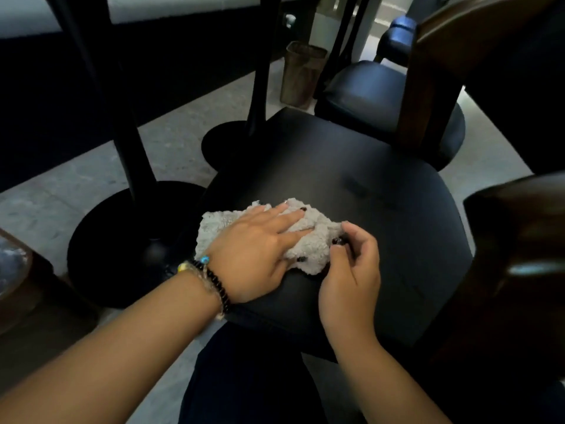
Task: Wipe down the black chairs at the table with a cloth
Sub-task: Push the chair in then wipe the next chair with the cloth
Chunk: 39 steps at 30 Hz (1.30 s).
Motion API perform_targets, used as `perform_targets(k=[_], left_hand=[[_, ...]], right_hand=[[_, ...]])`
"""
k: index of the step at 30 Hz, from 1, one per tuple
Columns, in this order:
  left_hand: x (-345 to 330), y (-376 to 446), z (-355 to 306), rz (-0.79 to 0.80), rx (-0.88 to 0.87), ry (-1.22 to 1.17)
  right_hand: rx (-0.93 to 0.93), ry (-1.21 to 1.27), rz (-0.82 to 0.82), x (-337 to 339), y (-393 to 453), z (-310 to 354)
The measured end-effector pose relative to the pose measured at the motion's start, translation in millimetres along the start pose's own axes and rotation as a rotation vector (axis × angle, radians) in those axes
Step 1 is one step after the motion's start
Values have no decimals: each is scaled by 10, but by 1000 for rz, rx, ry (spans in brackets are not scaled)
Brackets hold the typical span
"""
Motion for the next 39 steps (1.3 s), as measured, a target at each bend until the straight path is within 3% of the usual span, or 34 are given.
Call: perform_targets(k=[7,13,16,20,29,32,35,37,39], left_hand=[[-113,815,245,-17,126,49],[70,176,183,30,-128,-133],[49,22,227,81,-182,-96],[-12,483,241,138,-192,-23],[-424,1664,-56,173,-252,120],[-351,1425,-55,171,-283,24],[-135,917,-55,171,-310,-125],[41,453,17,113,-313,-203],[131,-61,166,-16,-283,-127]], right_hand=[[-102,111,-109,-6,47,-42],[-183,308,-160,77,62,-75],[-80,258,-130,48,16,-40],[7,255,-123,-1,-30,-20],[-137,400,-188,41,-12,-31],[-148,438,-129,23,-37,71],[-147,447,-197,52,-54,64],[-153,365,-244,90,-63,16],[-32,230,-147,106,-71,8]])
Point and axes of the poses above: each hand's wrist, its own y-axis towards the middle knuckle, its own x-axis out of the back of the hand, z = x × y, the point moved 1 cm from there along y, towards the middle knuckle, and after that the axes turned 6 degrees about -z, right-handed, at the moved point
